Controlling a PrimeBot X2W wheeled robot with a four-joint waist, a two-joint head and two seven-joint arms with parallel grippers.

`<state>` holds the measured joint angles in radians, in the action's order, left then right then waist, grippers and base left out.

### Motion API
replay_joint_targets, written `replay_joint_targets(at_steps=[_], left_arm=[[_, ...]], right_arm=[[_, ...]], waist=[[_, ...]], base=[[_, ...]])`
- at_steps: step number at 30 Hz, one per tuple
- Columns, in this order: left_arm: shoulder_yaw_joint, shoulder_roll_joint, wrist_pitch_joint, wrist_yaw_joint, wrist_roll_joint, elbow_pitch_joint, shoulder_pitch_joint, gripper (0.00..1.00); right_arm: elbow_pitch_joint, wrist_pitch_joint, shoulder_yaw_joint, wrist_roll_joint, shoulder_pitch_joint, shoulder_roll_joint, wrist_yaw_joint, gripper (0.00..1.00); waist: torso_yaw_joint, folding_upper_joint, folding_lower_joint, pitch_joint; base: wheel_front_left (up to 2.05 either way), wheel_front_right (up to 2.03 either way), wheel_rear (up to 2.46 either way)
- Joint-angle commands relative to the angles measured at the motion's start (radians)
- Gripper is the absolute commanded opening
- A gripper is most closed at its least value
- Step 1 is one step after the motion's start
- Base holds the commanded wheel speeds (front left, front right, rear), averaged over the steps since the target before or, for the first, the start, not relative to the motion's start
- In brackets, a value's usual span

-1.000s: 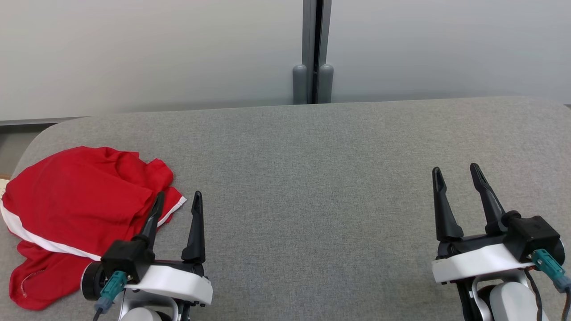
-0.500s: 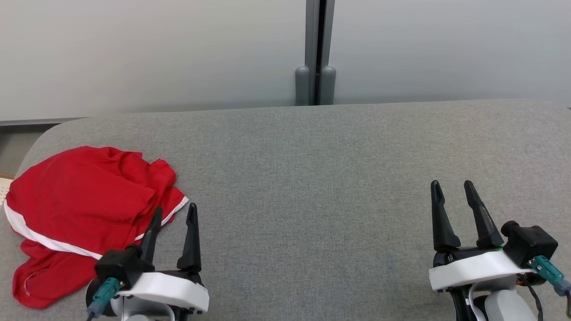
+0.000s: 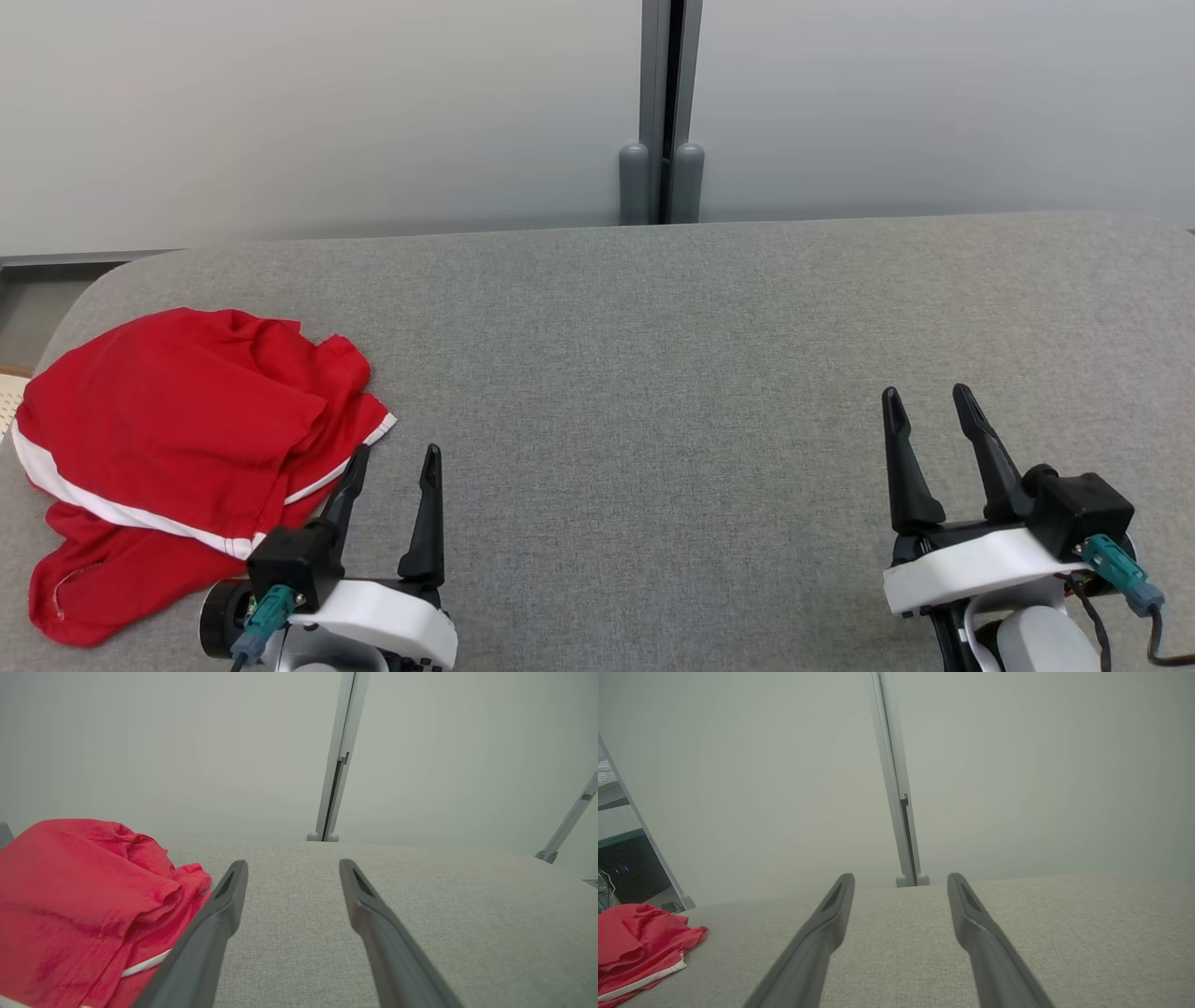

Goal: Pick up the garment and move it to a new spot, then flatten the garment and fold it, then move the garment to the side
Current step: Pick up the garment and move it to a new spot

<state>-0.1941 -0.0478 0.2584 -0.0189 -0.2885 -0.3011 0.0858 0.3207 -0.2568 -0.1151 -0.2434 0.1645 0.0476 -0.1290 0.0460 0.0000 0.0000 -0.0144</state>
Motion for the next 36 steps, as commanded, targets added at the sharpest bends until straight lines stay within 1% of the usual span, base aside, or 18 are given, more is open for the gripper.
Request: replay_joint_targets(at_steps=[1, 7, 10, 12, 16, 27, 32, 36], left_arm=[[-0.003, -0.005, 0.009, -0.007, 0.016, 0.001, 0.008, 1.0], [-0.007, -0.005, 0.008, -0.006, 0.013, -0.002, 0.01, 1.0], [-0.007, -0.005, 0.008, -0.011, 0.01, -0.004, 0.012, 1.0], [-0.003, -0.005, 0.008, -0.022, 0.017, -0.012, 0.01, 1.0], [0.008, -0.005, 0.007, -0.039, 0.015, -0.015, 0.012, 1.0], [0.042, -0.005, 0.006, -0.047, 0.007, 0.006, 0.002, 1.0], [0.067, -0.004, 0.006, -0.038, 0.016, 0.015, -0.014, 1.0], [0.081, -0.004, 0.006, -0.034, 0.015, 0.022, -0.013, 1.0]], right_arm=[[0.003, -0.01, -0.003, 0.014, 0.011, 0.005, -0.003, 1.0], [0.004, -0.01, 0.001, -0.002, 0.002, 0.005, -0.003, 1.0], [0.004, -0.008, -0.005, -0.011, -0.007, 0.004, -0.003, 1.0], [0.006, -0.008, -0.013, -0.015, -0.011, 0.004, -0.003, 1.0], [0.008, -0.008, -0.028, -0.019, -0.007, 0.004, -0.003, 1.0], [0.011, -0.008, -0.068, -0.036, -0.013, 0.004, -0.003, 1.0], [0.014, -0.008, -0.087, -0.042, -0.007, 0.004, -0.003, 1.0], [0.016, -0.008, -0.101, -0.045, 0.002, 0.004, -0.003, 1.0]], waist=[[0.001, 0.0, 0.0, 0.001], [0.011, 0.0, 0.0, 0.003], [0.033, 0.0, 0.0, 0.003], [0.054, 0.0, 0.0, 0.002], [0.109, 0.0, 0.0, -0.001], [0.291, 0.0, 0.0, 0.006], [0.357, 0.0, 0.0, 0.003], [0.395, 0.0, 0.0, -0.003]], base=[[0.0, 0.0, 0.0], [0.0, 0.0, 0.0], [0.0, 0.0, 0.0], [0.0, 0.0, 0.0], [0.0, 0.0, 0.0], [0.0, 0.0, 0.0], [0.0, 0.0, 0.0], [0.0, 0.0, 0.0]])
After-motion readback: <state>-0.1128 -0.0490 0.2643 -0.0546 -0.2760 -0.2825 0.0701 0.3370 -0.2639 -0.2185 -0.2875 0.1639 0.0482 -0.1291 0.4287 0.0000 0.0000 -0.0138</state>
